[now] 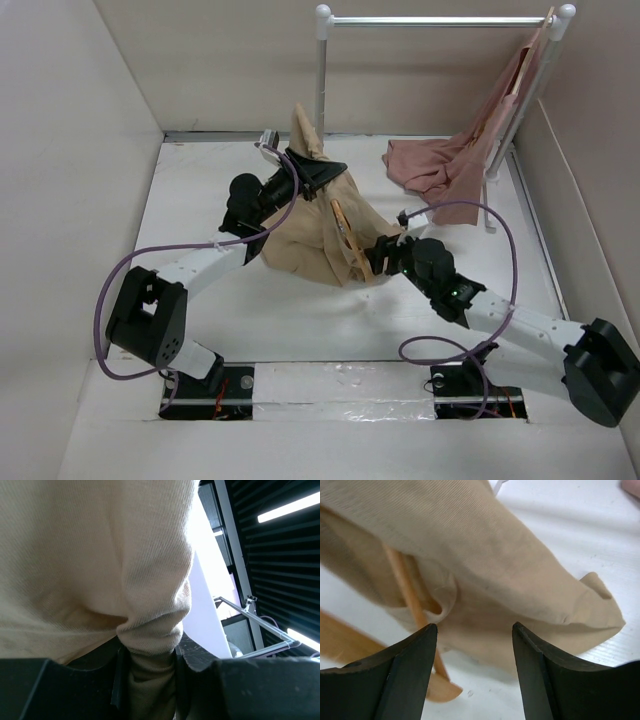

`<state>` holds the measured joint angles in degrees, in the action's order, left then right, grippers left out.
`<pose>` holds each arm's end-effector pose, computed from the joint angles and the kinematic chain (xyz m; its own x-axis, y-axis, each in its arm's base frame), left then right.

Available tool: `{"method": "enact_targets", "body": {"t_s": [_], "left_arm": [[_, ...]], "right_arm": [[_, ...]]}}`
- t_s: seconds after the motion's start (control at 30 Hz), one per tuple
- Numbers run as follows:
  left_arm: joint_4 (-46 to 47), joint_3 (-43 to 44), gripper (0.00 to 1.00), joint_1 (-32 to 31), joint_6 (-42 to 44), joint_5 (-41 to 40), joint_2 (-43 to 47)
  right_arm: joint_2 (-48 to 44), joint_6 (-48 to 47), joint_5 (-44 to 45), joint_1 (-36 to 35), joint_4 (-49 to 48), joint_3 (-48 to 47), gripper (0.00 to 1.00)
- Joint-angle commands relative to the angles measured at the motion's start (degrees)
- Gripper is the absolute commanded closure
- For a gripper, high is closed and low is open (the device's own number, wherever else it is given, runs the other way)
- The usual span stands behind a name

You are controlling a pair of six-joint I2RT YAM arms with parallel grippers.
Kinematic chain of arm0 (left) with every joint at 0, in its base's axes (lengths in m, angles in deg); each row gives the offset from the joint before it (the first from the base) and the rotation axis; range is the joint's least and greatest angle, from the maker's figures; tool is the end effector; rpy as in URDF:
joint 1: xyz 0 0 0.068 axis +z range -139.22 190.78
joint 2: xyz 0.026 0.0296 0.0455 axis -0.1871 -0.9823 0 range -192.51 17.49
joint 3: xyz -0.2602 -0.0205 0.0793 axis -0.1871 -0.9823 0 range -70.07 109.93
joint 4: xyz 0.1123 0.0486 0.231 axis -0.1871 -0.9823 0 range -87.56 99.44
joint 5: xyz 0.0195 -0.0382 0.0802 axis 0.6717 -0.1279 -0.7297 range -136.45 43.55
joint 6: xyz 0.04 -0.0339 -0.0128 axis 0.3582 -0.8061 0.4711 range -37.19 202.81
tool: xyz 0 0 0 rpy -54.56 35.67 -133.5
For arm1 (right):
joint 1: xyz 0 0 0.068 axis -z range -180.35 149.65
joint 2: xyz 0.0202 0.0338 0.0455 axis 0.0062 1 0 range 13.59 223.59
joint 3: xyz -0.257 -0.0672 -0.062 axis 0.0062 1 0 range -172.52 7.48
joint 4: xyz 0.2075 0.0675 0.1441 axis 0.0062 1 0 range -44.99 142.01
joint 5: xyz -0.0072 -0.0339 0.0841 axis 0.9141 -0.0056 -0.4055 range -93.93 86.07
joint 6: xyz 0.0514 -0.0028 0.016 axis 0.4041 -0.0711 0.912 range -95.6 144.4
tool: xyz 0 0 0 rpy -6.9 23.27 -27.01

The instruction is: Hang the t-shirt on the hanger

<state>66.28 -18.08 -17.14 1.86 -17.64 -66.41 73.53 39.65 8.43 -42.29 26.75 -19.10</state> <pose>0.2809 -0.1683 0.3417 -0.7279 -0.5935 -0.3434 0.4932 -0.1053 -0.8636 0.1766 0.1483 0.2290 -0.3182 0.0596 -0.9462 -0.4304 0.8802 0.2001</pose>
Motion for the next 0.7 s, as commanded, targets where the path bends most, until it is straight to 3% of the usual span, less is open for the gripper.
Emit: {"method": "enact_targets", "body": {"t_s": [0.0, 0.17, 0.3, 0.33, 0.4, 0.5, 0.63, 0.67], "left_arm": [[6.71, 0.39, 1.0, 0.24, -1.05, 1.33, 2.95], [8.11, 0.57, 1.0, 0.24, -1.93, 1.77, 2.77], [8.2, 0.75, 1.0, 0.76, -2.28, 2.38, 2.69], [8.29, 0.49, 1.0, 0.76, -2.2, 2.38, 2.77], [8.38, 0.66, 1.0, 0.76, -2.28, 2.47, 2.69], [8.73, 0.75, 1.0, 0.76, -2.46, 2.47, 2.77], [8.55, 0.83, 1.0, 0.76, -2.55, 2.65, 2.77], [8.64, 0.84, 1.0, 0.76, -2.55, 2.56, 2.69]], "right_arm": [[4.03, -2.85, 1.08, 0.98, -0.82, -4.78, 0.33], [8.61, -3.12, 2.04, 0.98, -4.23, -6.81, 0.36], [9.66, -3.38, 6.62, 0.45, -5.73, -7.86, 0.5], [10.01, -3.9, 7.06, 0.45, -5.73, -8.13, 0.65], [10.54, -3.56, 8.63, 0.45, -5.12, -8.57, 0.86], [10.2, -3.29, 10.31, -0.08, -6.96, -7.6, 1.0], [7.57, -3.29, 11.28, -0.61, -5.13, -6.81, 0.99], [7.04, -3.55, 10.67, -0.61, -4.16, -6.55, 0.94]]}}
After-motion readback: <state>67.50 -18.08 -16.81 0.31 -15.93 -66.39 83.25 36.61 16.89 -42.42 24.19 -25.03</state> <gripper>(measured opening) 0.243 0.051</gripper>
